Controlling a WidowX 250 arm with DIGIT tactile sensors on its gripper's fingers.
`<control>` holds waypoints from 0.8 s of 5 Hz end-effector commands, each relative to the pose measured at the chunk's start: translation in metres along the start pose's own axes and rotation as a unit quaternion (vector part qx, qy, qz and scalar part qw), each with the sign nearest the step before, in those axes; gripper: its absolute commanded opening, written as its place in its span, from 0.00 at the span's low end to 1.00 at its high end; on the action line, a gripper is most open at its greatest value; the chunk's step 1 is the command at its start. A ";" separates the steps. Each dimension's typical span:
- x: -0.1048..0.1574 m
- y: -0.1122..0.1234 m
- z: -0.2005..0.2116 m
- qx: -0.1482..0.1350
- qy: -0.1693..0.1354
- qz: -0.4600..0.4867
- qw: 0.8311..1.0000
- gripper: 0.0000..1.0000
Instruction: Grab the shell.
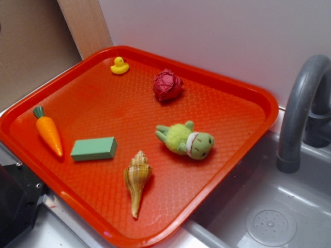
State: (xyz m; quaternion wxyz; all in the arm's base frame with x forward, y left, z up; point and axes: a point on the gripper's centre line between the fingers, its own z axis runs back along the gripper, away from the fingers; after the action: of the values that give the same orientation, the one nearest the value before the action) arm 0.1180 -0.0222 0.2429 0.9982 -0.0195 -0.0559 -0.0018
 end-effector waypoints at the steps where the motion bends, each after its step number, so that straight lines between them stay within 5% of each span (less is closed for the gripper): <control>1: 0.000 0.000 0.000 0.000 0.000 0.000 1.000 1.00; 4: 0.012 -0.058 -0.006 -0.038 -0.014 0.177 0.983 1.00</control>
State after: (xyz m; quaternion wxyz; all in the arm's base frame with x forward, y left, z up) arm 0.1285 -0.0785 0.2316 0.9799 -0.0581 -0.0550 0.1830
